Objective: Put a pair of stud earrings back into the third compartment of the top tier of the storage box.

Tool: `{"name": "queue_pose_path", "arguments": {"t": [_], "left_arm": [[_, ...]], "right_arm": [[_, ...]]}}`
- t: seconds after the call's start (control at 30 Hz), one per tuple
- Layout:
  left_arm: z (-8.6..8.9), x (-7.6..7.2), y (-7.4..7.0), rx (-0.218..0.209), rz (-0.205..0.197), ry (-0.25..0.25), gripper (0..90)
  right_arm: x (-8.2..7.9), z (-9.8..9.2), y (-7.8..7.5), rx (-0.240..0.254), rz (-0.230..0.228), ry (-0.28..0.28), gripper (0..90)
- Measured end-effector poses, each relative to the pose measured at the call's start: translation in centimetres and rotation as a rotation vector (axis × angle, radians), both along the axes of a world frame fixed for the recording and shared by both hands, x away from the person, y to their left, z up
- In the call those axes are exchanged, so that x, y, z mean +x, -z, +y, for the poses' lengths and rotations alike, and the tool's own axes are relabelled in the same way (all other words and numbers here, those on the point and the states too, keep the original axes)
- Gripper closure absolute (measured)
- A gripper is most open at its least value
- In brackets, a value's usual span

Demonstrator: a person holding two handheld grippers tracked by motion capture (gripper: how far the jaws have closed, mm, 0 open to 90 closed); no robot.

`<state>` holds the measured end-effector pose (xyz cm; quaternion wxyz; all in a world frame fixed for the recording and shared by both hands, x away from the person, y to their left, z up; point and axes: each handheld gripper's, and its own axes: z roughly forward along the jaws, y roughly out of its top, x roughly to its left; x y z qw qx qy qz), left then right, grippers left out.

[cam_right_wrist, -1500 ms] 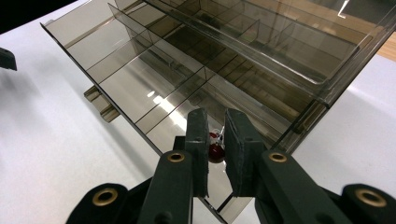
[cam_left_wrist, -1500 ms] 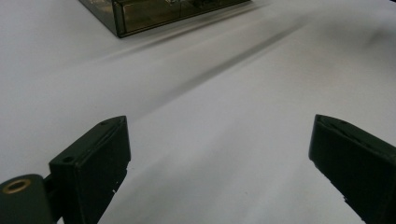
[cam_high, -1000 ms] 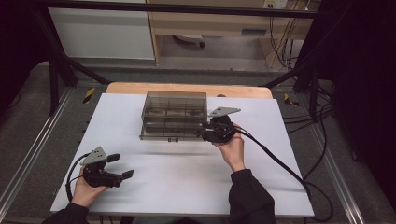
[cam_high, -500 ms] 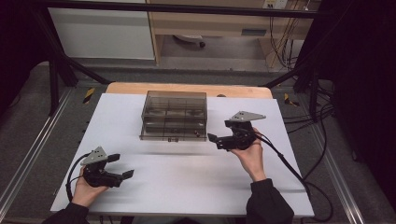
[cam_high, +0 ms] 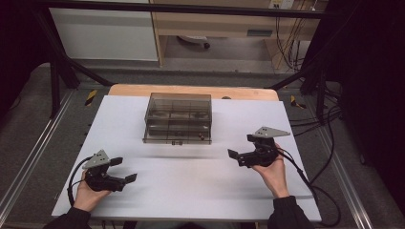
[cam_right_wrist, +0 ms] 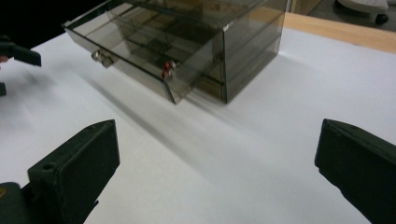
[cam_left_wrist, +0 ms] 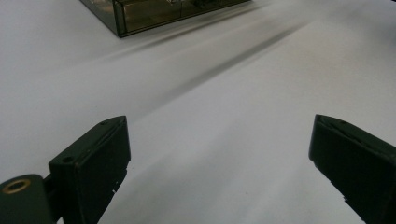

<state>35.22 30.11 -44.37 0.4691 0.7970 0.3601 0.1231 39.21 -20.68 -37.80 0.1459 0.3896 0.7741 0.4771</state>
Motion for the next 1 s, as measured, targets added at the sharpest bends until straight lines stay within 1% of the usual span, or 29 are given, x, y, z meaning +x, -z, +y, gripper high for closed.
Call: {"name": "queue_pose_path", "arguments": {"t": [0.2, 0.3, 0.33, 0.4, 0.43, 0.47, 0.53, 0.7, 0.77, 0.9, 0.93, 1.0], "left_arm": [[-0.1, 0.0, 0.0, 0.001, 0.001, 0.001, 5.5], [-0.1, 0.0, 0.0, 0.002, 0.000, 0.001, 5.5], [-0.1, 0.0, 0.0, 0.002, -0.001, 0.001, 5.4], [0.0, 0.0, 0.0, 0.003, -0.001, 0.000, 5.5], [0.0, 0.0, 0.0, 0.003, -0.001, 0.000, 5.5], [0.0, 0.0, 0.0, 0.003, -0.001, 0.000, 5.5], [0.0, 0.0, 0.0, 0.004, -0.001, 0.000, 5.5], [-0.1, -0.1, 0.0, 0.005, -0.001, 0.003, 5.5], [-0.1, -0.1, 0.0, 0.006, 0.000, 0.003, 5.5], [-0.2, -0.1, 0.0, 0.008, 0.000, 0.006, 5.5], [-0.2, -0.1, 0.0, 0.008, -0.001, 0.007, 5.5], [-0.3, -0.1, 0.0, 0.010, -0.002, 0.006, 5.5]], "right_arm": [[-1.0, -1.6, 2.2, 0.000, 0.026, -0.002, 0.5], [-1.4, -2.3, 3.1, 0.007, 0.033, 0.003, 0.5], [-1.5, -2.6, 3.4, 0.006, 0.029, 0.001, 0.5], [-1.7, -3.2, 4.0, 0.002, 0.041, 0.005, 0.4], [-1.7, -3.5, 4.2, -0.003, 0.041, 0.005, 0.4], [-1.8, -3.8, 4.4, 0.002, 0.041, 0.009, 0.4], [-2.0, -4.4, 4.8, 0.017, 0.059, 0.017, 0.4], [-2.6, -5.6, 5.8, 0.021, 0.062, 0.024, 0.4], [-2.9, -6.0, 6.2, 0.023, 0.070, 0.023, 0.4], [-3.3, -6.5, 7.0, 0.008, 0.081, 0.012, 0.4], [-3.3, -6.5, 7.0, 0.013, 0.086, 0.014, 0.4], [-3.4, -6.5, 7.0, 0.017, 0.079, 0.008, 0.4]]}}
